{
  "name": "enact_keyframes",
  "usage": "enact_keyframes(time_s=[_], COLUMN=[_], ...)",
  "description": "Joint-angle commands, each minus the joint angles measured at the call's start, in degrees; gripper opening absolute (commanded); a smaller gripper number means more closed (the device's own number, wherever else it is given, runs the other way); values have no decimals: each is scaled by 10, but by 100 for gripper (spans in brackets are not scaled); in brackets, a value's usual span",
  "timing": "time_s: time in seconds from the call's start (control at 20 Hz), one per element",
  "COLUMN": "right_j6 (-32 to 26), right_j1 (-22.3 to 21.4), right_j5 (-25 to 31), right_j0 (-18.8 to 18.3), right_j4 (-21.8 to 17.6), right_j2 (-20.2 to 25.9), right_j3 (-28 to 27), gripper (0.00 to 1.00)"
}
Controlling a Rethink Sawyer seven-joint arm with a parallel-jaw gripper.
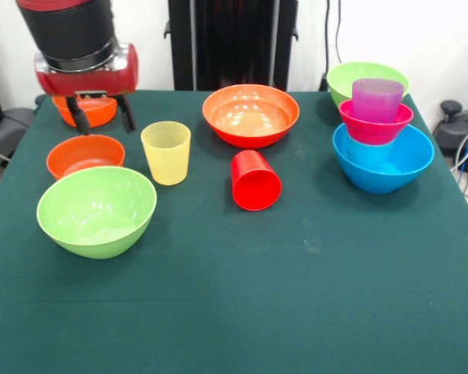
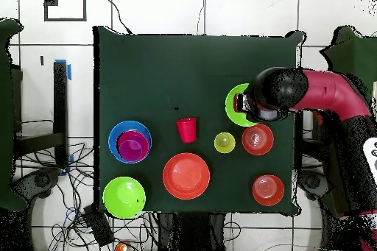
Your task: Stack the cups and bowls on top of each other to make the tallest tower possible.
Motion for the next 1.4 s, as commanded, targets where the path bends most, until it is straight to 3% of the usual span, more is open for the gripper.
enact_keyframes(time_s=[0.05,0.75,1.4], right_j6=[-216,-141,-152], right_j1=[34,51,54], right_j5=[-20,-63,-54], right_j0=[1,-7,6], right_j4=[-43,-49,-94], right_j2=[26,1,-15], right_j3=[27,84,61], gripper=[100,100,100])
